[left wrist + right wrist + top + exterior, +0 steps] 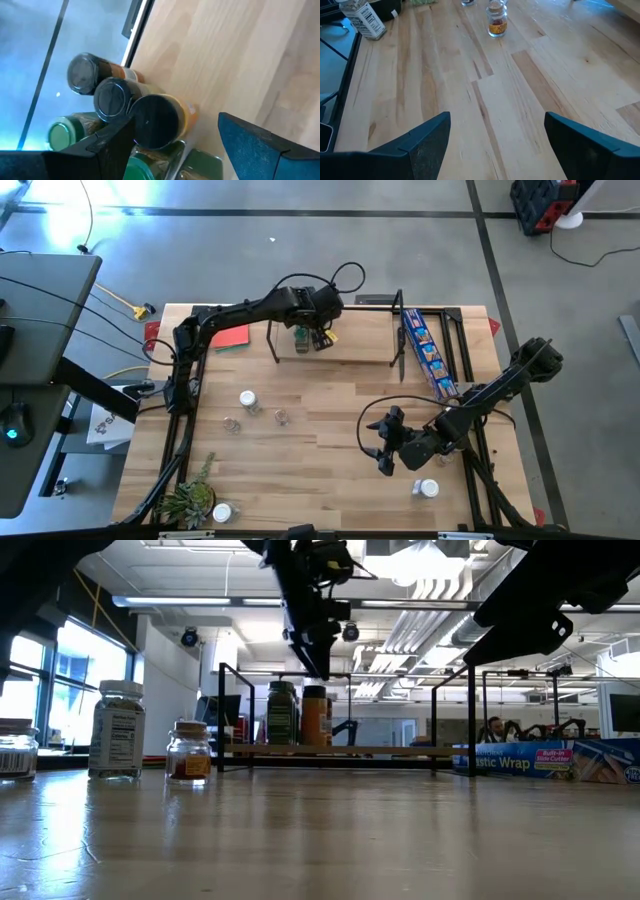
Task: Shelf spices
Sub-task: Put the black seasoning bottle on the shelf aligned with the other black seasoning bottles
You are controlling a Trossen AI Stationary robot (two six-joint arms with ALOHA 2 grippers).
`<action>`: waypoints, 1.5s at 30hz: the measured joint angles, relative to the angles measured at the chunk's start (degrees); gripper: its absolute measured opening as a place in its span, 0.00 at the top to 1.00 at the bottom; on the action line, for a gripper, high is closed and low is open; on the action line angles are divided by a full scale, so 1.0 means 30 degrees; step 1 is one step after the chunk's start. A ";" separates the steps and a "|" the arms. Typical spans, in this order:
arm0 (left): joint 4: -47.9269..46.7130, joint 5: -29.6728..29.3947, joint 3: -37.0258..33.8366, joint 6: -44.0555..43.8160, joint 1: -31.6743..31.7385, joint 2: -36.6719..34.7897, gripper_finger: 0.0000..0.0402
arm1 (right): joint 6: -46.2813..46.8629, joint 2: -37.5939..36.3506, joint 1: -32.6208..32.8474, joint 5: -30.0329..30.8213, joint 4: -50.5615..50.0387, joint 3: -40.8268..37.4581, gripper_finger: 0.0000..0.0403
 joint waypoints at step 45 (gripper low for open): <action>0.0295 -1.1918 -1.2188 -1.9371 -1.8159 -0.7994 0.35 | 1.3507 -0.2240 0.4184 -1.5393 -2.6646 0.5233 0.22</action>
